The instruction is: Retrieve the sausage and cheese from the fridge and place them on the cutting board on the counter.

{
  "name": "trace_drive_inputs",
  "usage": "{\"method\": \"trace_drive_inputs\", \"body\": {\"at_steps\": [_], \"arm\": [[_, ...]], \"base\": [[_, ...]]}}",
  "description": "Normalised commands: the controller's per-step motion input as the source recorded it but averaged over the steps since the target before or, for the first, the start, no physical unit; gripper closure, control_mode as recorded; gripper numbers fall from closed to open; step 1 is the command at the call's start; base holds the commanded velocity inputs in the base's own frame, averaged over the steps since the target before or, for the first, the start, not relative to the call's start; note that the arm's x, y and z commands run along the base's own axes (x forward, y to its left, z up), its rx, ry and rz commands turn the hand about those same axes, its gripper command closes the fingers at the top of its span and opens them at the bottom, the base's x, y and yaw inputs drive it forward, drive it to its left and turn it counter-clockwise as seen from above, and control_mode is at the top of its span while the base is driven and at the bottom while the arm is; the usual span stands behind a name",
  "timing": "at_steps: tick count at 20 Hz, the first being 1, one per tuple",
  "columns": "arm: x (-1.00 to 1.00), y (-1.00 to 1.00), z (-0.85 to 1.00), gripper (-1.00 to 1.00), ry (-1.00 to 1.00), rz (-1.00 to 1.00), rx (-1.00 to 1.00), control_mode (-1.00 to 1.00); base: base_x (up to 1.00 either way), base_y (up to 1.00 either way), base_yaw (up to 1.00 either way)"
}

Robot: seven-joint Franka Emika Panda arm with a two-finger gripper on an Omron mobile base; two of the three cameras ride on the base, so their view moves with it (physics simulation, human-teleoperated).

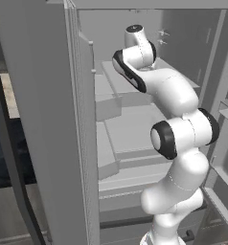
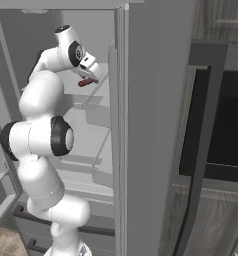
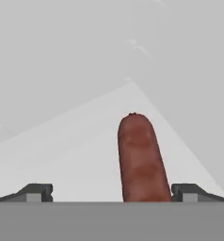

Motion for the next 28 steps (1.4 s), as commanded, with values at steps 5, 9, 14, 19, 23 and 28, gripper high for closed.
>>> {"method": "trace_drive_inputs", "body": {"at_steps": [5, 9, 14, 19, 23, 28], "arm": [[0.0, 0.0, -0.4, -1.0, 0.0, -0.05, 0.0, -1.0], [0.0, -0.01, -0.42, -1.0, 0.0, -0.03, 0.0, -1.0], [0.0, -0.1, -0.5, 1.0, 0.0, -0.04, 0.01, -1.0], [0.0, -0.33, -0.61, 1.0, 0.0, -0.05, 0.06, -1.0], [0.0, -0.23, -0.59, 1.0, 0.0, -0.01, 0.04, -1.0], [-0.05, -0.02, -0.24, 1.0, -0.01, 0.0, 0.0, -1.0]], "base": [[0.0, 0.0, 0.0], [0.0, 0.0, 0.0], [0.0, 0.0, 0.0], [0.0, 0.0, 0.0], [0.0, 0.0, 0.0], [0.0, 0.0, 0.0]]}}
